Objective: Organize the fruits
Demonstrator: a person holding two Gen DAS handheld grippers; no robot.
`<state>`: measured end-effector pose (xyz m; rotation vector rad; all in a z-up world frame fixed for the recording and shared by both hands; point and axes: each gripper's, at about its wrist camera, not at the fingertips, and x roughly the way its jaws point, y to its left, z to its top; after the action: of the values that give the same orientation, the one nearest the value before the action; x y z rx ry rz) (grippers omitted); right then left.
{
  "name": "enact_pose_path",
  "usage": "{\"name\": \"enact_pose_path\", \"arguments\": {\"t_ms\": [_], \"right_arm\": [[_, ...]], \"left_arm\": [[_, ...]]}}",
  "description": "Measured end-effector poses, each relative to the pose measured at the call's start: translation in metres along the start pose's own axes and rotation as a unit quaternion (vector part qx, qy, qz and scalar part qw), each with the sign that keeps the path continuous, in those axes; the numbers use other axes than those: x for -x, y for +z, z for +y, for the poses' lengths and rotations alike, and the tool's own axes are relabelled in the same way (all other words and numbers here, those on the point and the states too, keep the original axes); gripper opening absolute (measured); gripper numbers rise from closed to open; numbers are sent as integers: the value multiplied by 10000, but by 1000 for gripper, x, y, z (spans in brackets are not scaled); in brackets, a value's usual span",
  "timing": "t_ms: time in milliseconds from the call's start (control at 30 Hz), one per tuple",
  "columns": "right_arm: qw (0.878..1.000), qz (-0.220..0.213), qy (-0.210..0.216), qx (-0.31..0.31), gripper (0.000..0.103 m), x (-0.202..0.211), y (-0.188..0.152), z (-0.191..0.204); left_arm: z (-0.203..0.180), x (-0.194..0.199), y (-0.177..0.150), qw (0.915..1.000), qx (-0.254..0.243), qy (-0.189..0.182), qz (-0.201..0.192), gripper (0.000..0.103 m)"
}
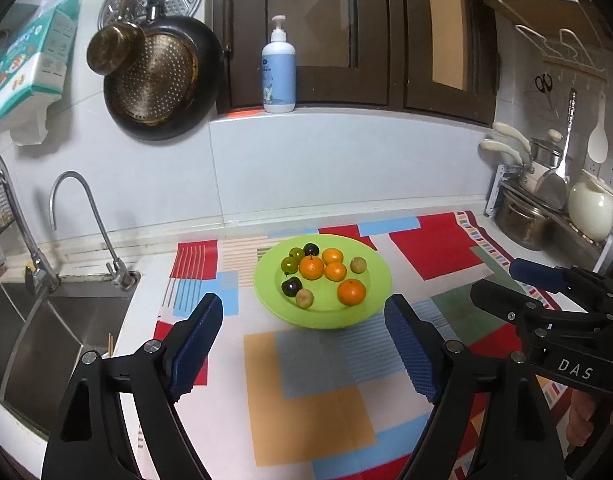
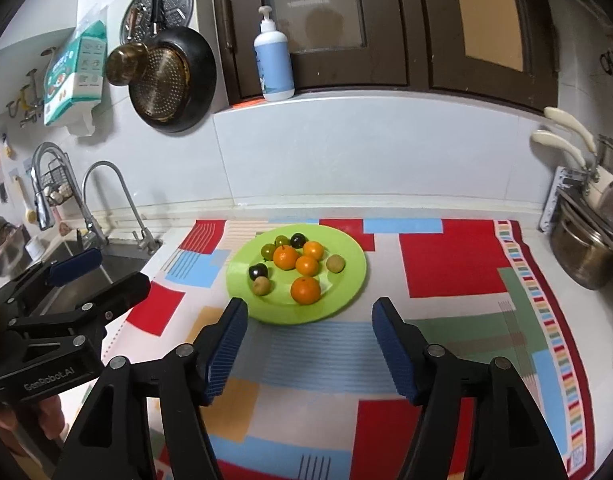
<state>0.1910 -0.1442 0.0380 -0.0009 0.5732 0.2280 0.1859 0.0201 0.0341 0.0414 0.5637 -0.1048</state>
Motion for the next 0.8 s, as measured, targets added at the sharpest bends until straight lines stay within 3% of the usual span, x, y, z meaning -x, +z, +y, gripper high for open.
{"name": "enact_pose_path", "arguments": {"t_ms": [367,800], "right_arm": [[9997,-193,-126,34,65,48,-21,5],[9993,-327,-151,103,65,75,-32,13]], "left_arm": [[-10,48,-17,9997,-59,36,-253,92],[-9,76,-22,9991,-86,60,-417,96]]}}
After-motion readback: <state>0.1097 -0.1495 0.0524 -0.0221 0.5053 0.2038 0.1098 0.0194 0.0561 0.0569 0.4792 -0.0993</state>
